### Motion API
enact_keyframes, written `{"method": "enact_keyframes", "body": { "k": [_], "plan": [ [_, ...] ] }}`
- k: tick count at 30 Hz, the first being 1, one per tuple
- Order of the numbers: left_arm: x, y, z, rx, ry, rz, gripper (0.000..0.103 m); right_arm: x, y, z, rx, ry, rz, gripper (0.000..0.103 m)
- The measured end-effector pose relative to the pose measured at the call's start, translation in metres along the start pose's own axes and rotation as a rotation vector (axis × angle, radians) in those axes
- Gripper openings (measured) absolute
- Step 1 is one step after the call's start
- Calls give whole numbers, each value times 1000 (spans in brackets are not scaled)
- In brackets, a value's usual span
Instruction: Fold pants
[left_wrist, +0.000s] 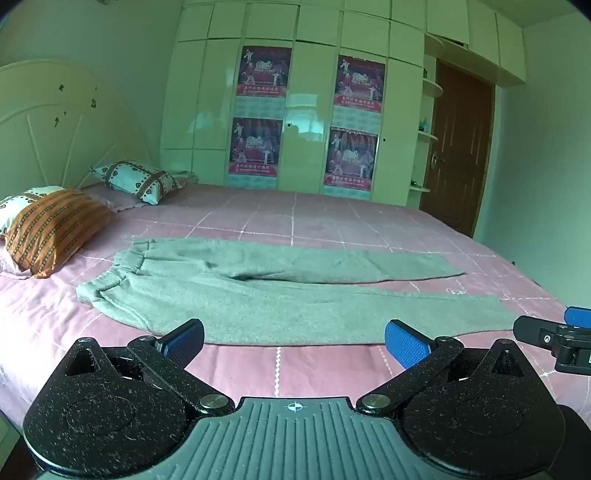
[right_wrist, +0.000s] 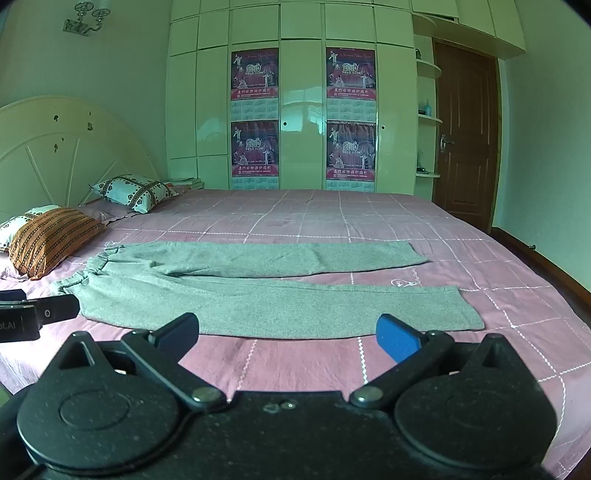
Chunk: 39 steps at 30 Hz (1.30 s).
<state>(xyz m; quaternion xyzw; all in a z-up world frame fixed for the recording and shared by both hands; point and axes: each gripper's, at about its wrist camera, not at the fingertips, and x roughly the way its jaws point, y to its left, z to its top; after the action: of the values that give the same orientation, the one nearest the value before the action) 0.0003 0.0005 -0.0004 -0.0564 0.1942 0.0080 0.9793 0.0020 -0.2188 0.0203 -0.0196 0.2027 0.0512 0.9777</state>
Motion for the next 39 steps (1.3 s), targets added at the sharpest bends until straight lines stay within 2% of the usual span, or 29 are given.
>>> {"method": "enact_keyframes", "body": {
  "k": [27, 39],
  "plan": [
    [-2, -6, -3, 23, 3, 12, 103, 1, -1, 0, -2, 4, -2, 97],
    [3, 2, -5, 27, 16, 10, 103, 1, -1, 0, -2, 7, -1, 97]
  ]
}}
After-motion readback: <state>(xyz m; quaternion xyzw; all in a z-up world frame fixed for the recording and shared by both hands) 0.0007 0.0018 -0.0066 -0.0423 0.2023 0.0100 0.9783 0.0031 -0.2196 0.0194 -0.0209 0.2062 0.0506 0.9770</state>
